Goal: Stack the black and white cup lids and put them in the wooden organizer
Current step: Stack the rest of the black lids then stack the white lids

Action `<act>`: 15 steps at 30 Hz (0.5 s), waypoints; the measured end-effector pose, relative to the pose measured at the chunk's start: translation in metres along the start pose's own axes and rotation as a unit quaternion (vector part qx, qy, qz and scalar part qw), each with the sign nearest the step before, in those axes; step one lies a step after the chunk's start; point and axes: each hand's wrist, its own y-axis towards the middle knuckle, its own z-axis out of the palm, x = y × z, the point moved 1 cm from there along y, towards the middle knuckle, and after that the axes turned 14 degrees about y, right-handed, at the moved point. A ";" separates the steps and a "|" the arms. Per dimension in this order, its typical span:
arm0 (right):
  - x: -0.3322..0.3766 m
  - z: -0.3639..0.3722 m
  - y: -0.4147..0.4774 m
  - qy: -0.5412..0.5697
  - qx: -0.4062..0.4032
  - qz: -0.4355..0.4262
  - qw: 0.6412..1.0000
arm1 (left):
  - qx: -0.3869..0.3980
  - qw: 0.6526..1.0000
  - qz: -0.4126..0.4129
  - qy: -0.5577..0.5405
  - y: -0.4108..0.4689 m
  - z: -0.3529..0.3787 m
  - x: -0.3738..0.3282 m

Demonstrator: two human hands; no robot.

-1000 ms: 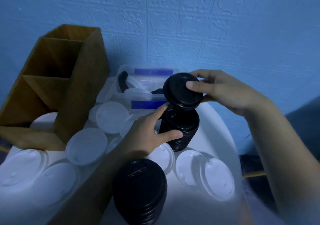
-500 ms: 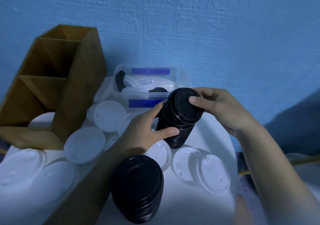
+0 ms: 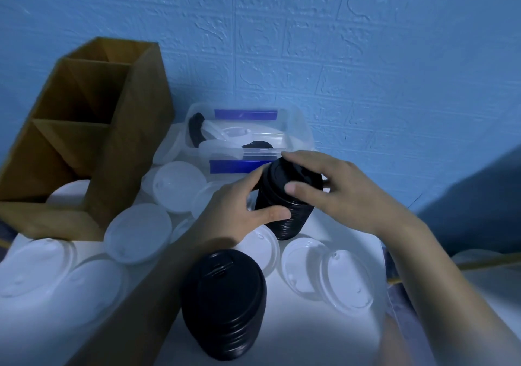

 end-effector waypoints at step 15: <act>-0.004 -0.014 0.011 0.082 0.105 0.104 0.986 | 0.017 1.000 -0.014 -0.013 0.002 -0.001 0.003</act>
